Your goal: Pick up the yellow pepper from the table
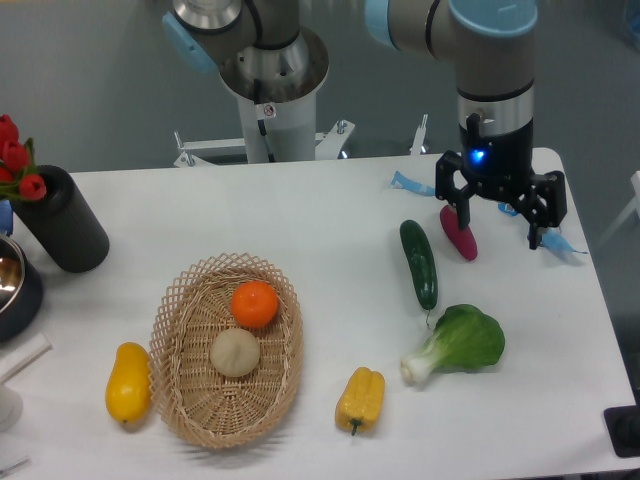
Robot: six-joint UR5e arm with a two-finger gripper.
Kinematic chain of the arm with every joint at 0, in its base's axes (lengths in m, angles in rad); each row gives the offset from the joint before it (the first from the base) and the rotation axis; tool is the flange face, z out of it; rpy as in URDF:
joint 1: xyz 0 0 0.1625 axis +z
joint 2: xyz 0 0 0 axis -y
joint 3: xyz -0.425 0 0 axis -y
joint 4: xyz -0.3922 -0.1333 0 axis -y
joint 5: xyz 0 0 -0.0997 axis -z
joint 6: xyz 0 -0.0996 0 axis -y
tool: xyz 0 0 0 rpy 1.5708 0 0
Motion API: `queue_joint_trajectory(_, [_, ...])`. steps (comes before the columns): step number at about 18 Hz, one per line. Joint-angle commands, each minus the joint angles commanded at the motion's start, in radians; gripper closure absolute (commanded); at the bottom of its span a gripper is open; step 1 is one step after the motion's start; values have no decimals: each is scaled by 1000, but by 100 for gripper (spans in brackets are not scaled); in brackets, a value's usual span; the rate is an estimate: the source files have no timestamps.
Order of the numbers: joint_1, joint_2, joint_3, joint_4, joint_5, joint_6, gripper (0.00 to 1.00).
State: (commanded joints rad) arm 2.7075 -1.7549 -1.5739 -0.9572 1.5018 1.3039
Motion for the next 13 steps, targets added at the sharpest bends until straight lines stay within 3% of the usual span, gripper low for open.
queue_joint_trajectory(13, [18,-9,0,6,-38,-40,0])
